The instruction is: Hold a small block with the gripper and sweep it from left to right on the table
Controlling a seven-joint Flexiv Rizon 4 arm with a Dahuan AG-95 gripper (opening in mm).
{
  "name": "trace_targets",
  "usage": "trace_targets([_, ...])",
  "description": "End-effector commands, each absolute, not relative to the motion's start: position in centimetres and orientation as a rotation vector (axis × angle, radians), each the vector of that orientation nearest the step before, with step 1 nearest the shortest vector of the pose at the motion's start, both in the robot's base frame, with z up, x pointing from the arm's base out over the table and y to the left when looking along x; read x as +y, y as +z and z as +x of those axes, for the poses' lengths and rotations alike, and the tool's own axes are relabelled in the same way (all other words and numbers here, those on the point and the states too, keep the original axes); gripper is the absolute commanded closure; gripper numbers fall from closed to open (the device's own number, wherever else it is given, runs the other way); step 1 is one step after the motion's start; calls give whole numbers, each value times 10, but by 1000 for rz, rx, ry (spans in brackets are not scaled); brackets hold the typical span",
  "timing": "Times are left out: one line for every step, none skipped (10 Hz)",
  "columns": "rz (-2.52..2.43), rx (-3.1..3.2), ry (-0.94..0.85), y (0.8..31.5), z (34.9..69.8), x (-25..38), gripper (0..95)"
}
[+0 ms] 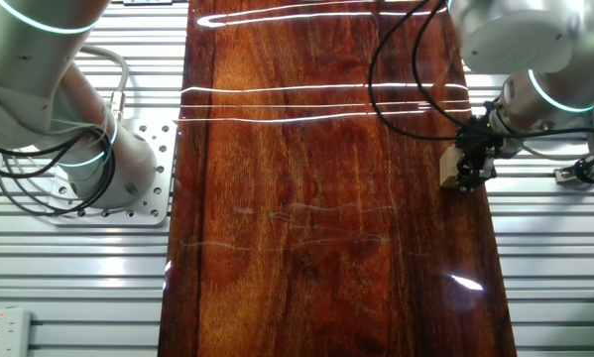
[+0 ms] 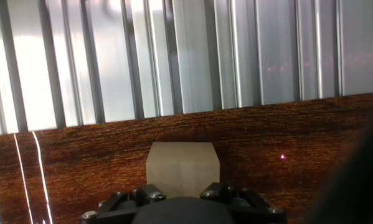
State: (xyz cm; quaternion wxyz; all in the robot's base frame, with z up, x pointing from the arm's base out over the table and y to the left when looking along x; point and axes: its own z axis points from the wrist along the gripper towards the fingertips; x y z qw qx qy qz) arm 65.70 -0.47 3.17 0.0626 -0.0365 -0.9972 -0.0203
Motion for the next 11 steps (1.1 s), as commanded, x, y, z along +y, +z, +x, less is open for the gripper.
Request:
trace_targets([-111,-3019,-61,30,656,-5,760])
trace_targets([-110,-3020,-62,30,656,-5,760])
trace_targets([-111,-3019,-63,31,656,-4,760])
trace_targets([-112,-3018,-62,30,656,-4,760])
trace_targets([-111,-3019,-63,30,656,-4,760])
trace_targets([-110,-3020,-59,30,656,-4,760])
trace_targets([-109,-3017,-54,30,656,-4,760])
trace_targets([-115,-3013,-65,30,656,-4,760])
trace_targets([-109,-3017,-58,30,656,-4,760])
trace_targets([-104,-3012,-62,30,656,-4,760])
trace_targets([-110,-2981,-52,30,656,-4,760])
